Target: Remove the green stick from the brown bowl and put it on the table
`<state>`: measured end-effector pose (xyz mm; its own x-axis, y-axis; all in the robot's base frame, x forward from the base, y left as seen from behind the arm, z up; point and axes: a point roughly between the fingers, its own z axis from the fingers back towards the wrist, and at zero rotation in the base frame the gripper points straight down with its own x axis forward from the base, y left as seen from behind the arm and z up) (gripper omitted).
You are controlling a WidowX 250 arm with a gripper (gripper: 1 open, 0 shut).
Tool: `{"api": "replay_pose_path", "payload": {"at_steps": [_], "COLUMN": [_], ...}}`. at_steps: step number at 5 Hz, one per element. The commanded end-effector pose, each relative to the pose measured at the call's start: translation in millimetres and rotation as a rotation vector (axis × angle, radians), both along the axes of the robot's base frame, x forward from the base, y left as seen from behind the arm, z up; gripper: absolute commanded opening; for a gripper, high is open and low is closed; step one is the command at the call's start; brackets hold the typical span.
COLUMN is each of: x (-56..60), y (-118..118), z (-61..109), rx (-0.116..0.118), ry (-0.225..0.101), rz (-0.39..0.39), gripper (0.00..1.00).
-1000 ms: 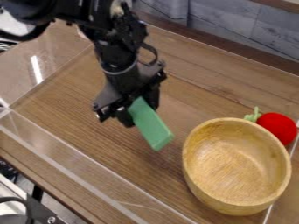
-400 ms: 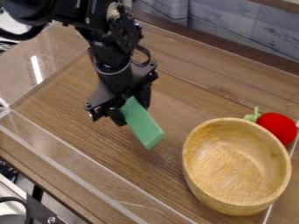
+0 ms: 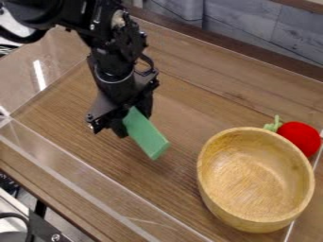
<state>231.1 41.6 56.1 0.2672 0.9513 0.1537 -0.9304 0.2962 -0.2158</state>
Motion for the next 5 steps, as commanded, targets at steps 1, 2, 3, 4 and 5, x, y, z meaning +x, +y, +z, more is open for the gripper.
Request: {"api": "replay_pose_path", "payload": {"at_steps": [1, 2, 3, 4, 5], "x": [5.5, -0.2, -5.4, -5.1, -3.0], "y": [-3.8, -4.5, -4.7, -2.9, -1.8], "z": [6.6, 8.4, 10.7, 0.9, -7.3], "rx": [0.014, 0.019, 0.022, 0.025, 0.023], "ry": [-0.013, -0.004, 0.004, 0.012, 0.019], "rz": [0.013, -0.030, -0.065, -0.116, -0.159], "gripper": [0.00, 0.00, 0.00, 0.00, 0.00]}}
